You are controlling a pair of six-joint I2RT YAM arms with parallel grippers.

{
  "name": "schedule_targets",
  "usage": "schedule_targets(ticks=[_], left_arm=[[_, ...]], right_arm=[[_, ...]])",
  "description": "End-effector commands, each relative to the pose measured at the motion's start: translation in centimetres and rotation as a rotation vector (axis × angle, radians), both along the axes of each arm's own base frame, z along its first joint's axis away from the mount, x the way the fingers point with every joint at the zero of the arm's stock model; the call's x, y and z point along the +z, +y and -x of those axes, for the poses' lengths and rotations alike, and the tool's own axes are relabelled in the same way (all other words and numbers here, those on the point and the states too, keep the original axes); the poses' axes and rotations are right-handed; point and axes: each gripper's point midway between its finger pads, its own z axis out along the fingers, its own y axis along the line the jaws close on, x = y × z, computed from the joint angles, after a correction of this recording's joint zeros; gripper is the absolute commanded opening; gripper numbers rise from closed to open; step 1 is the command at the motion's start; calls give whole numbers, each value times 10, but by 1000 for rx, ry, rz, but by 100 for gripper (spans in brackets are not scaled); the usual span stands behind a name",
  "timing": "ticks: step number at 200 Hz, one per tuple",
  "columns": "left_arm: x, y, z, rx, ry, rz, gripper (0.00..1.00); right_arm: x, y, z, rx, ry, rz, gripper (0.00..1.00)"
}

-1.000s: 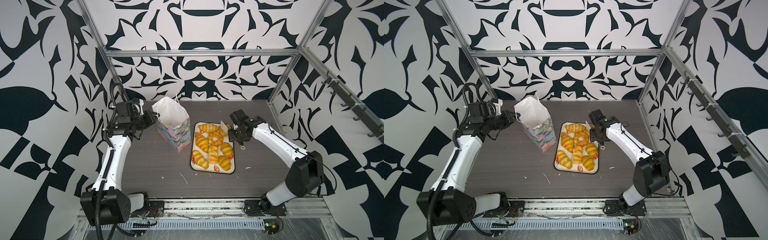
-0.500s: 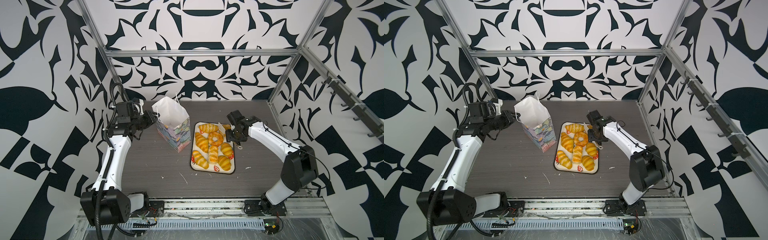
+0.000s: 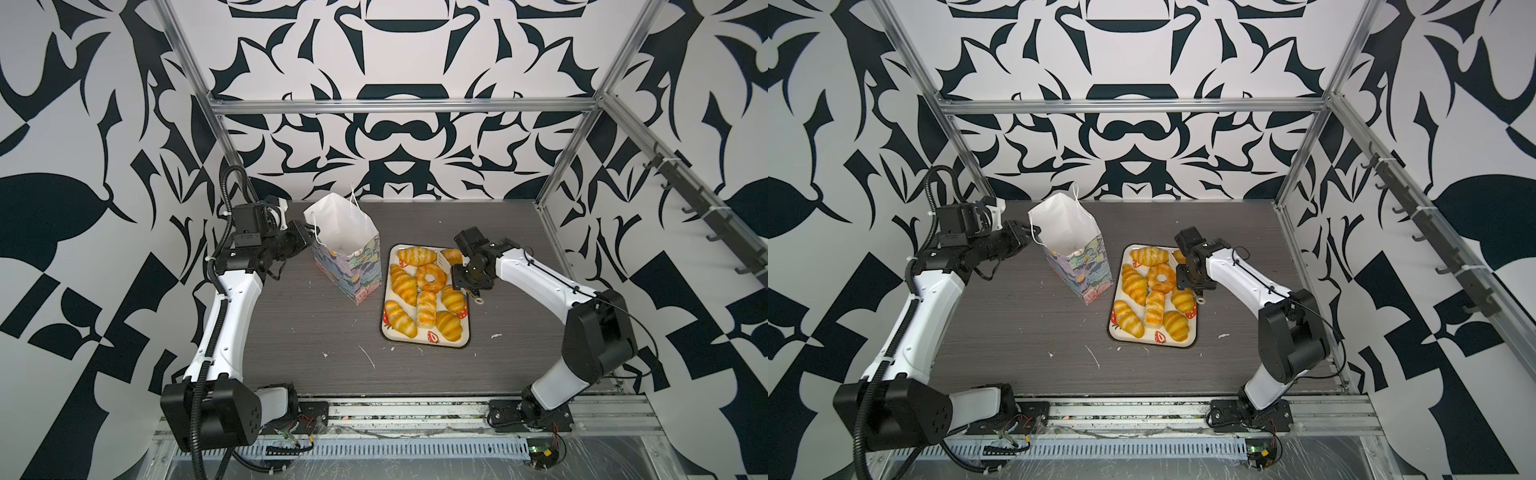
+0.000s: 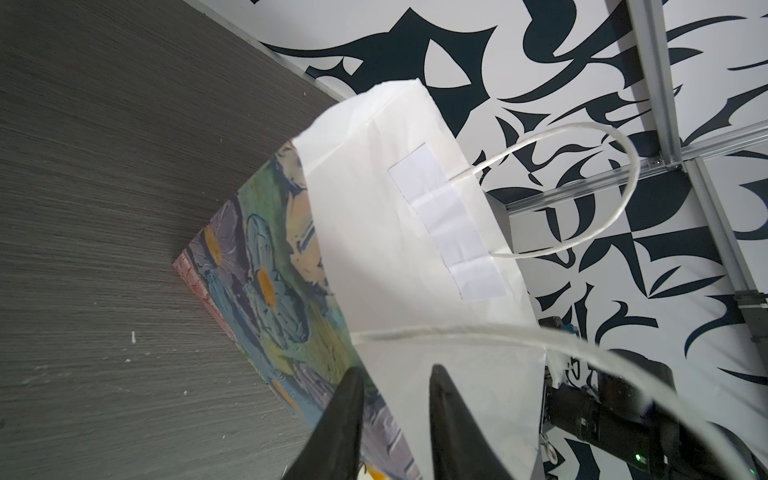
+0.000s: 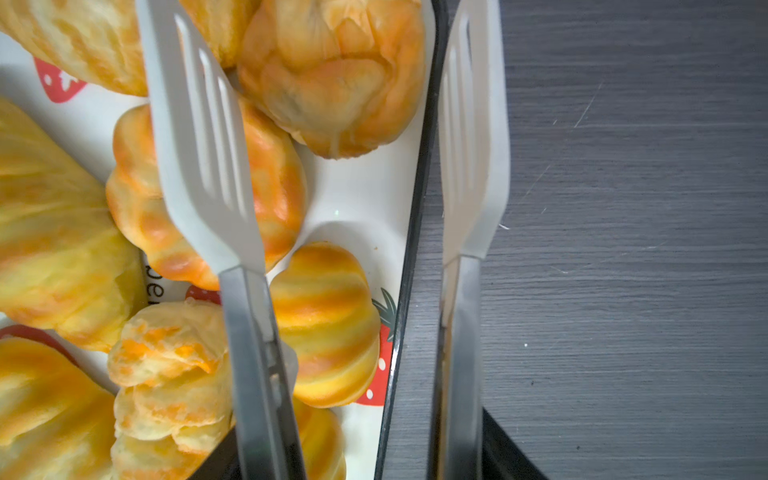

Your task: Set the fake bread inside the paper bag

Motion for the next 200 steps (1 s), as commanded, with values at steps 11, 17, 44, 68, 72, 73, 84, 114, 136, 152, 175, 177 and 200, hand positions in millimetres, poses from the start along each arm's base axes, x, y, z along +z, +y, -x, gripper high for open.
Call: schedule_targets(ticks=[11, 17, 44, 68, 72, 73, 84, 114, 136, 152, 175, 177, 200], left_arm=[[-2, -1, 2, -4, 9, -5, 31], [-2, -1, 2, -4, 9, -5, 31], [-1, -1, 2, -4, 7, -4, 31], [-1, -1, 3, -4, 6, -3, 31], [0, -1, 3, -4, 4, -4, 31], [-1, -1, 3, -3, 5, -4, 31], [-1, -1, 3, -3, 6, -3, 31], [-1, -1, 3, -3, 6, -4, 31], [-2, -1, 4, -4, 8, -3, 31], [-4, -1, 4, -3, 11, -3, 31], [-5, -1, 4, -3, 13, -3, 31], [-5, -1, 4, -2, 13, -2, 31], [-5, -1, 4, -3, 14, -2, 31]], right_arm=[[20, 2, -8, -41, -73, -122, 64], [20, 3, -8, -39, -72, -130, 64], [21, 3, -8, -45, -79, -146, 63], [23, 2, -11, -51, -89, -163, 63], [22, 2, -12, -54, -87, -163, 63], [23, 2, -12, -52, -87, -163, 63], [21, 2, -13, -54, -80, -160, 63], [19, 2, -15, -55, -69, -151, 63], [17, 1, -15, -53, -62, -140, 63], [17, 1, -15, -48, -55, -133, 63], [14, 1, -14, -34, -42, -125, 63], [14, 2, -14, -31, -40, -125, 63], [11, 3, -15, -24, -32, -123, 63]])
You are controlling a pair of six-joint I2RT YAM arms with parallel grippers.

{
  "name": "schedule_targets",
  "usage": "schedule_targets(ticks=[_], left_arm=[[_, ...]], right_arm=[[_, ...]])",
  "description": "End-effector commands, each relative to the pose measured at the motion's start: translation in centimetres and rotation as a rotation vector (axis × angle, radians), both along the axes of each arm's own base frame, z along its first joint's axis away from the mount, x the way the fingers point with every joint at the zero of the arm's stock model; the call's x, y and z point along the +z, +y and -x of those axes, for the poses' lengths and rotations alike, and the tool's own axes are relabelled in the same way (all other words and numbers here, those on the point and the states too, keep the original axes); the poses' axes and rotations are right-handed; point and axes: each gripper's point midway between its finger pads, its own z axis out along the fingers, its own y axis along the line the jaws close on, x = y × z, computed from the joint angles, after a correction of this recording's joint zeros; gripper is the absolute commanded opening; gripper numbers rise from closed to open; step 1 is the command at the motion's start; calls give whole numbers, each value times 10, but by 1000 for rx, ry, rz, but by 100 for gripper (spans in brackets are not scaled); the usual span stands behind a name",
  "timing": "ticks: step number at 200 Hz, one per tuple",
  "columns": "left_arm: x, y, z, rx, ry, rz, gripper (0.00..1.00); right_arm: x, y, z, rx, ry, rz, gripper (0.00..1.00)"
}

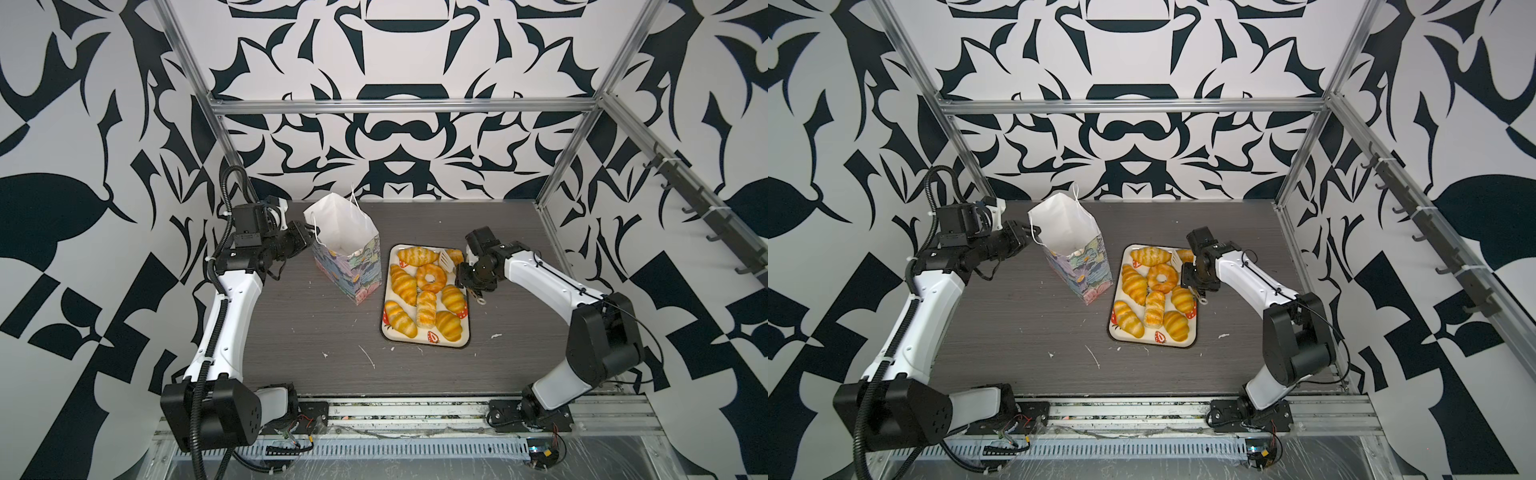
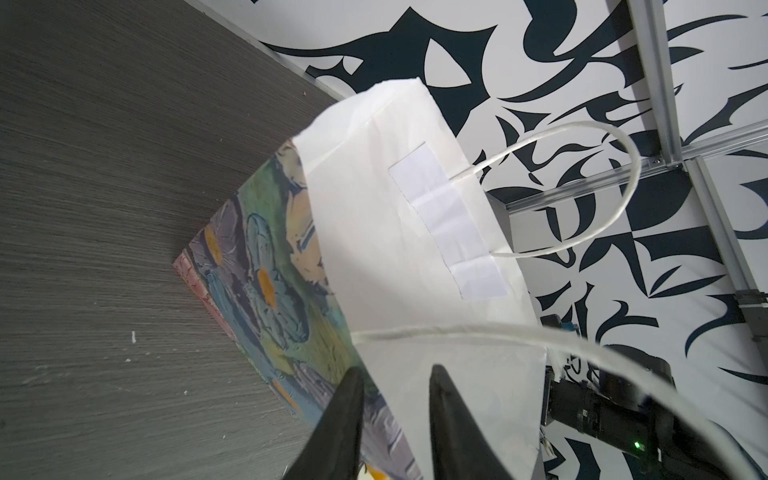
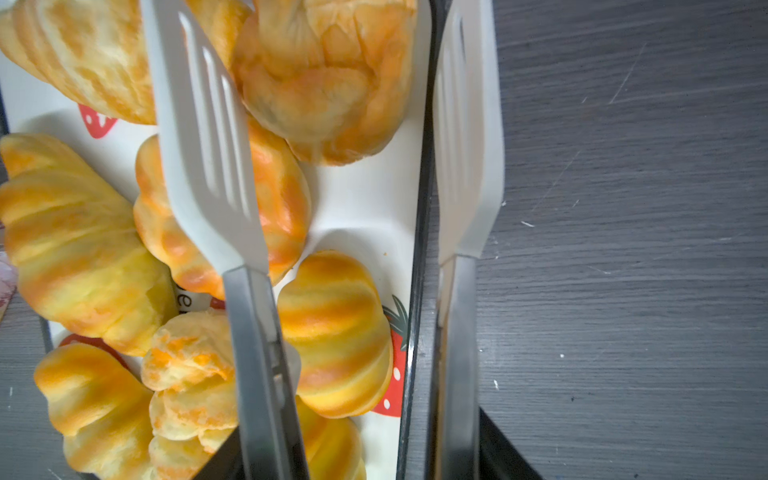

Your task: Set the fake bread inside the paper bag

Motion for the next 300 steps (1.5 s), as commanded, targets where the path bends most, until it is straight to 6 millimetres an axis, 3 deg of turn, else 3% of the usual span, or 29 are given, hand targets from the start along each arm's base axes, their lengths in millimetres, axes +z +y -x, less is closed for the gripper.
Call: schedule_targets(ticks=[1, 167, 235, 300], left_arm=[[-5, -1, 4, -3, 13, -3, 31], [-10, -2, 2, -3, 20, 5, 31], [-10, -2, 3, -6, 20, 8, 30], [-11, -2, 4, -4, 20, 4, 31]], right_arm=[[16, 3, -11, 14, -46, -7, 63], [44, 5, -19, 15, -110, -2, 61], [41, 12, -24, 35, -93, 1, 61], [37, 0, -21, 17, -86, 64, 62]])
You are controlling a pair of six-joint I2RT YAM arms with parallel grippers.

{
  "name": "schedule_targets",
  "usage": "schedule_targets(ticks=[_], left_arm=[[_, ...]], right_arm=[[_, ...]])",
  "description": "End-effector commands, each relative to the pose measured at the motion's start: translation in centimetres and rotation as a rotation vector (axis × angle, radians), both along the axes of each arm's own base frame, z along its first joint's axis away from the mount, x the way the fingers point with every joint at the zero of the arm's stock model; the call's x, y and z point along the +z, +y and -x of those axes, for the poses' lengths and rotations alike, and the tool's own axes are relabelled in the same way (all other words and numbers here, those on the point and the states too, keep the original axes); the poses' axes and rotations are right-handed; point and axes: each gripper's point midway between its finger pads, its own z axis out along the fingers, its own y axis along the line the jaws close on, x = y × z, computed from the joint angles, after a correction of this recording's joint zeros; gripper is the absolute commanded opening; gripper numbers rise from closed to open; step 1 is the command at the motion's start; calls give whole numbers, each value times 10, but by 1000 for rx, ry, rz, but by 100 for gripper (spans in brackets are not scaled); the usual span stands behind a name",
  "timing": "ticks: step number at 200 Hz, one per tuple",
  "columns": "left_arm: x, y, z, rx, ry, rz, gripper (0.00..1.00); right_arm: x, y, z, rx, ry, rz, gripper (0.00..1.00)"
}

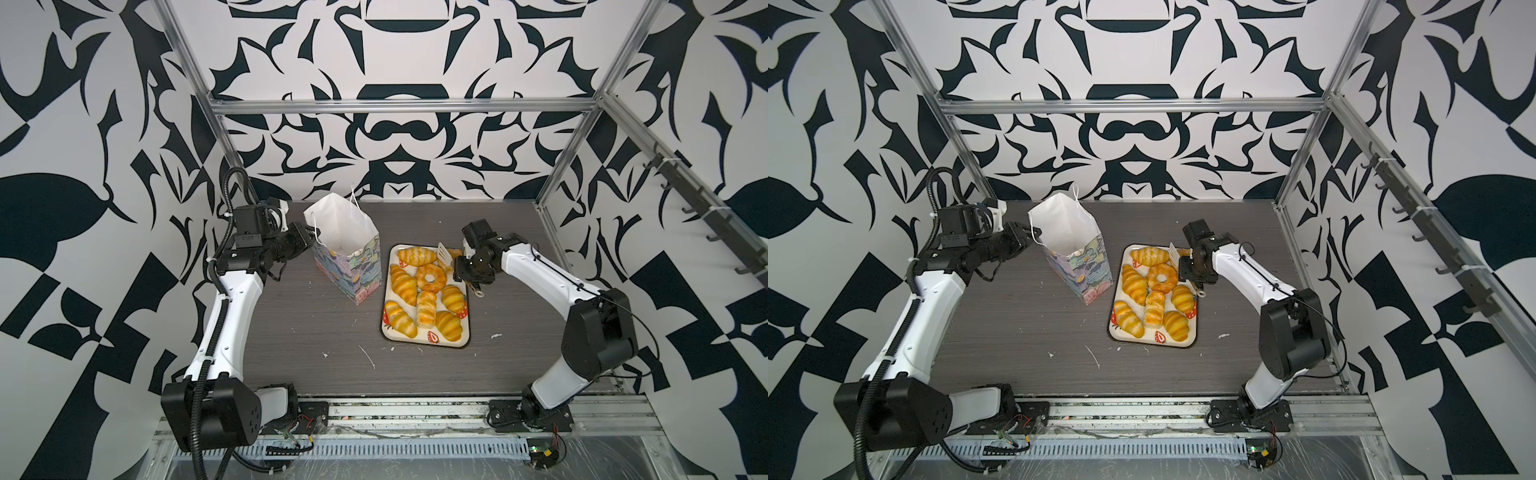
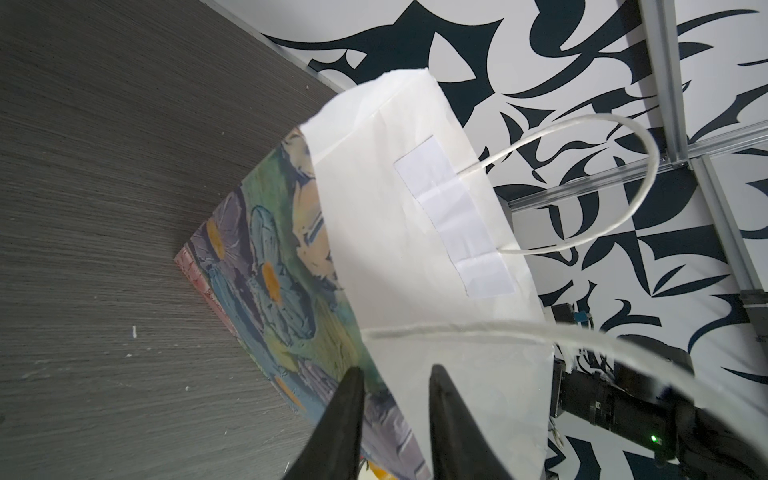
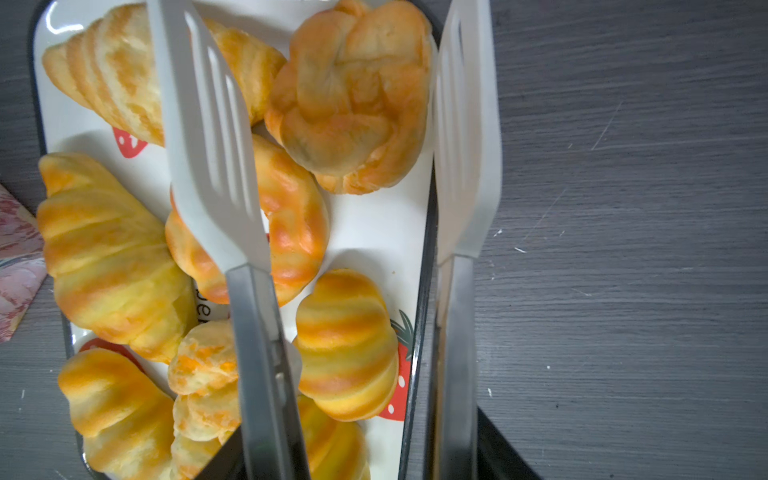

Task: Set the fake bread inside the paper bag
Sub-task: 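Squeeze the tongs shut on the twisted bread roll with the right gripper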

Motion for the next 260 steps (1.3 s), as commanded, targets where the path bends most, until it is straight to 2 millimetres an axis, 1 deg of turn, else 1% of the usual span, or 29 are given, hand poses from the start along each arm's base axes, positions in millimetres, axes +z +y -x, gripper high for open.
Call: schedule_targets(ticks=[1, 29, 64, 134, 211, 260], left_arm=[[-5, -1, 3, -4, 8, 3, 31], [-8, -2, 2, -4, 15, 7, 31], [-7, -2, 3, -1, 12, 8, 31], [-6, -2, 3, -3, 11, 8, 31], [-10, -2, 3, 0, 16, 7, 31], [-8, -1, 3, 0, 13, 7, 31]], right_arm=[[17, -4, -6, -4, -52, 31, 63], [15, 1, -4, 13, -40, 8, 63], [12, 7, -3, 26, -33, -10, 64], [3, 2, -4, 16, -11, 26, 65], [-3, 11, -8, 32, 1, 16, 65], [-5, 10, -10, 33, 4, 40, 65]])
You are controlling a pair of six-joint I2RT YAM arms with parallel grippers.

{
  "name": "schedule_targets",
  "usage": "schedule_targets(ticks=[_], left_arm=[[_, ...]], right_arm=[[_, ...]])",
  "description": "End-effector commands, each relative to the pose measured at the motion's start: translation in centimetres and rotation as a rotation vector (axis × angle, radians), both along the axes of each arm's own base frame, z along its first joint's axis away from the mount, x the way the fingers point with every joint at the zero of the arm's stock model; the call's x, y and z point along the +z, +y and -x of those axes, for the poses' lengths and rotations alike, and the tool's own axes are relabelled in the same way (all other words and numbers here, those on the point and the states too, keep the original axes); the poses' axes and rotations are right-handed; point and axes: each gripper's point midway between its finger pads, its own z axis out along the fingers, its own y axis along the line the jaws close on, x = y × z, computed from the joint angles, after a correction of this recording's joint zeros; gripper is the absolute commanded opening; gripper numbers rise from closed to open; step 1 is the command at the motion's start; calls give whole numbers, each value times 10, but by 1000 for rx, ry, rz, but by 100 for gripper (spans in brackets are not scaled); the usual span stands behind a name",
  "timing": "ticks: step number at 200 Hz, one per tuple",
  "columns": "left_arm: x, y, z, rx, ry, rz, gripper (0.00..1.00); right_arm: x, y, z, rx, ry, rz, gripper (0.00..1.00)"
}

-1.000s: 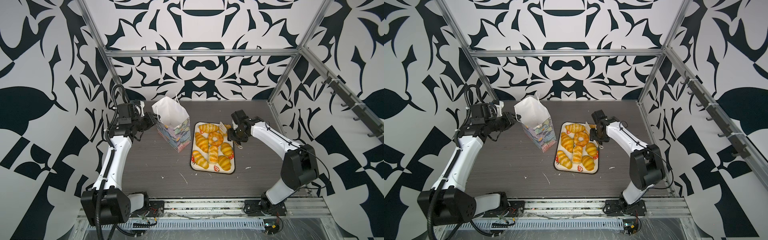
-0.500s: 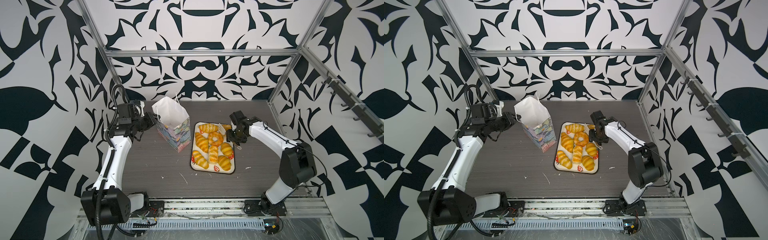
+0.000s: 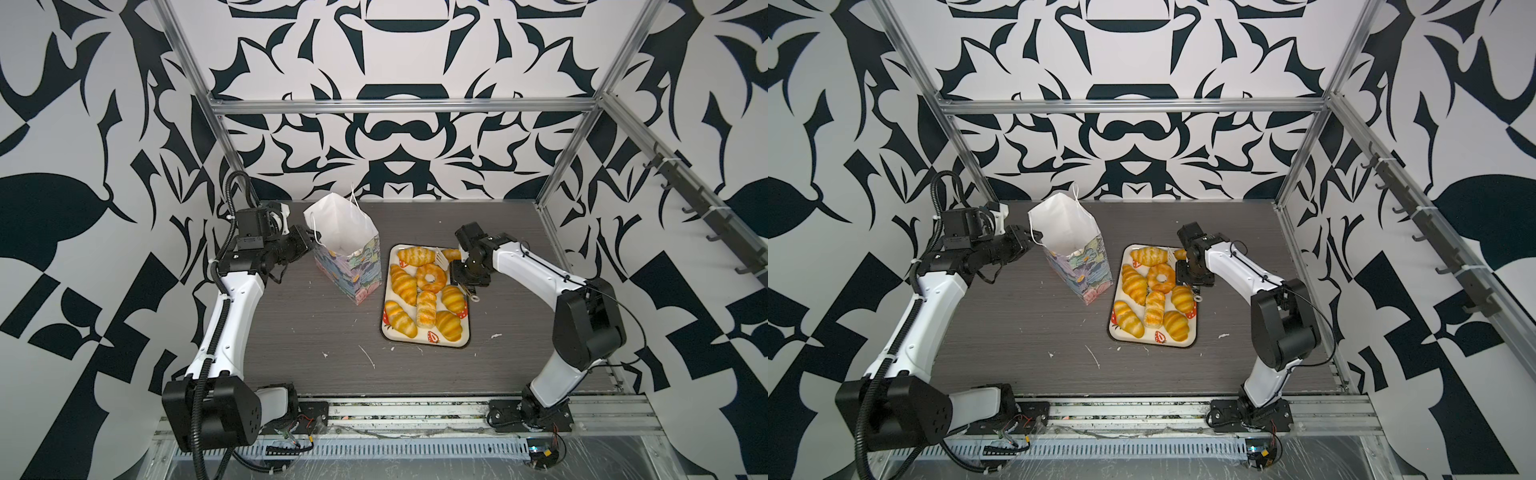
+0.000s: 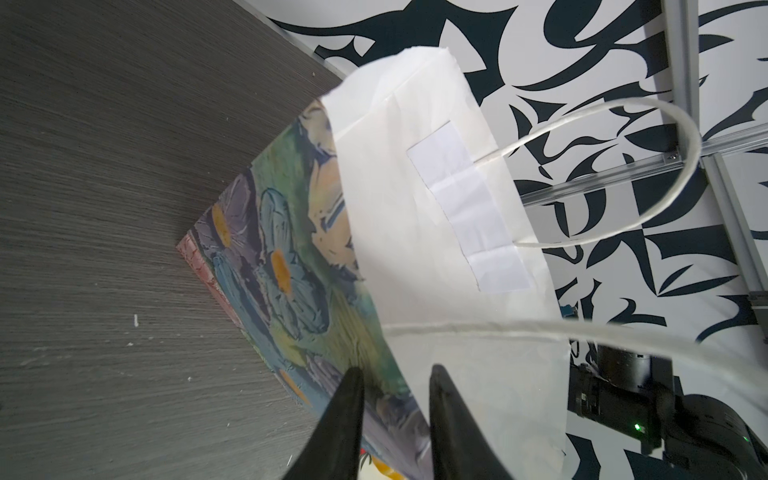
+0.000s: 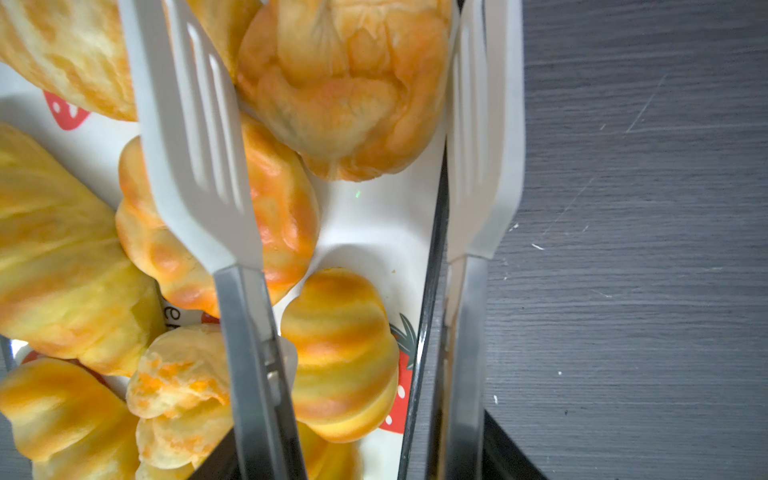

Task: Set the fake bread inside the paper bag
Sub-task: 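Squeeze the tongs shut on the twisted bread roll with the right gripper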

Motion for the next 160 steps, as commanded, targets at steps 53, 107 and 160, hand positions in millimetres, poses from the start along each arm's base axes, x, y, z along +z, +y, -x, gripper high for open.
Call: schedule_targets(ticks=[53, 107, 160], left_arm=[[3, -1, 0, -2, -13, 3, 31], [3, -1, -1, 1, -13, 6, 31], [8, -1, 1, 3, -21, 4, 31]], right_arm=[[31, -1, -10, 10, -88, 22, 52], [45, -4, -10, 11, -124, 30, 44], [75, -7, -9, 9, -191, 10, 43]])
